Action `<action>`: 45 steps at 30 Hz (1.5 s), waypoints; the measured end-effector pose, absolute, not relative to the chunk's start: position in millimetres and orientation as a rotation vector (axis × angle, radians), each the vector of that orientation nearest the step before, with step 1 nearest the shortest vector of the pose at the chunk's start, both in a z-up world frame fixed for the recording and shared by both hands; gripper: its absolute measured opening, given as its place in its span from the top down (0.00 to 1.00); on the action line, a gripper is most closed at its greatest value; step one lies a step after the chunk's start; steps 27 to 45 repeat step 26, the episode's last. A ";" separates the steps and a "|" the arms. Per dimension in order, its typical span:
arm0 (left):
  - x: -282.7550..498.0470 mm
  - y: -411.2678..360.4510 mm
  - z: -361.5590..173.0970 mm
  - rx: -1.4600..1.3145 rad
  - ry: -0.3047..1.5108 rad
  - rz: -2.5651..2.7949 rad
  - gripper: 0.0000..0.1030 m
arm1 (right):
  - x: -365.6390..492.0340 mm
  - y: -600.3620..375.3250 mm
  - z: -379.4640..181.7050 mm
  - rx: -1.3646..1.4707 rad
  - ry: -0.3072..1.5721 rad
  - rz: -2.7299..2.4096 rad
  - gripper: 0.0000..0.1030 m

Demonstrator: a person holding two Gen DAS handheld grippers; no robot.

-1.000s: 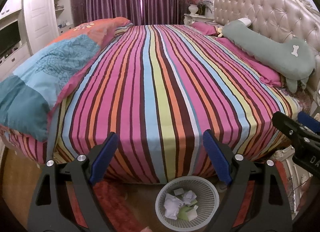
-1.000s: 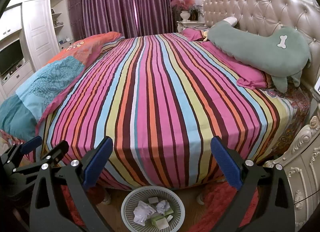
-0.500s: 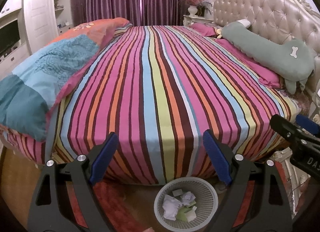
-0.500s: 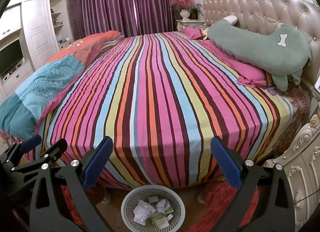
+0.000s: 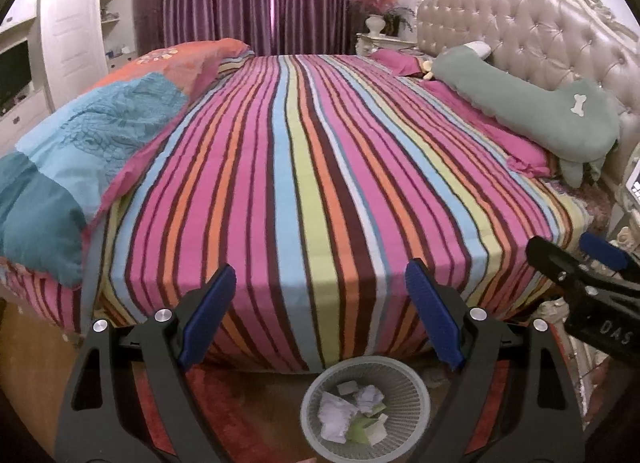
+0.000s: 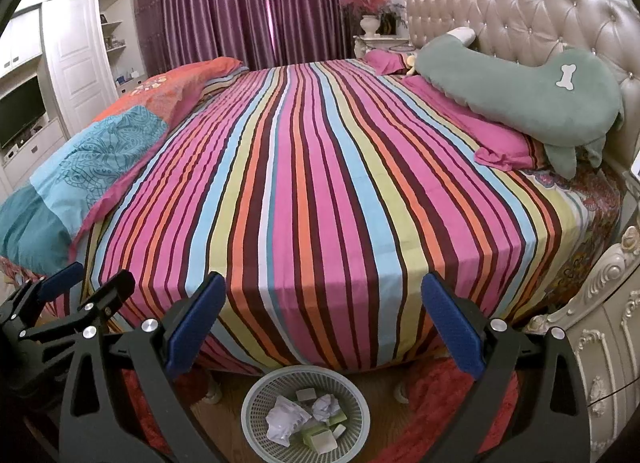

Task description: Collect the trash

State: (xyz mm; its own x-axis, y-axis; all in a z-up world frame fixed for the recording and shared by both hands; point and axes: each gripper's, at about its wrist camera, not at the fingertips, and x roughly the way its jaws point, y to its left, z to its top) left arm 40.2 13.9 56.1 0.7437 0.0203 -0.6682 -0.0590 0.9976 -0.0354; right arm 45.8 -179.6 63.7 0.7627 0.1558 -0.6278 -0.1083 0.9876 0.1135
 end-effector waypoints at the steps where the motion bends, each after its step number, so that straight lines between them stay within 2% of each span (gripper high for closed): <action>1: 40.3 14.2 57.0 -0.061 0.727 0.041 0.18 | 45.3 -179.5 63.8 0.071 0.688 0.143 0.09; 18: 39.0 19.5 65.4 -0.069 0.696 0.067 0.18 | 46.2 -181.6 62.0 0.077 0.688 0.139 0.09; 20: 39.9 17.8 65.1 -0.071 0.707 0.056 0.12 | 46.3 -180.9 62.5 0.075 0.690 0.140 0.09; 45: 39.2 13.4 65.4 -0.066 0.710 0.043 0.12 | 46.6 -180.4 62.9 0.078 0.692 0.140 0.09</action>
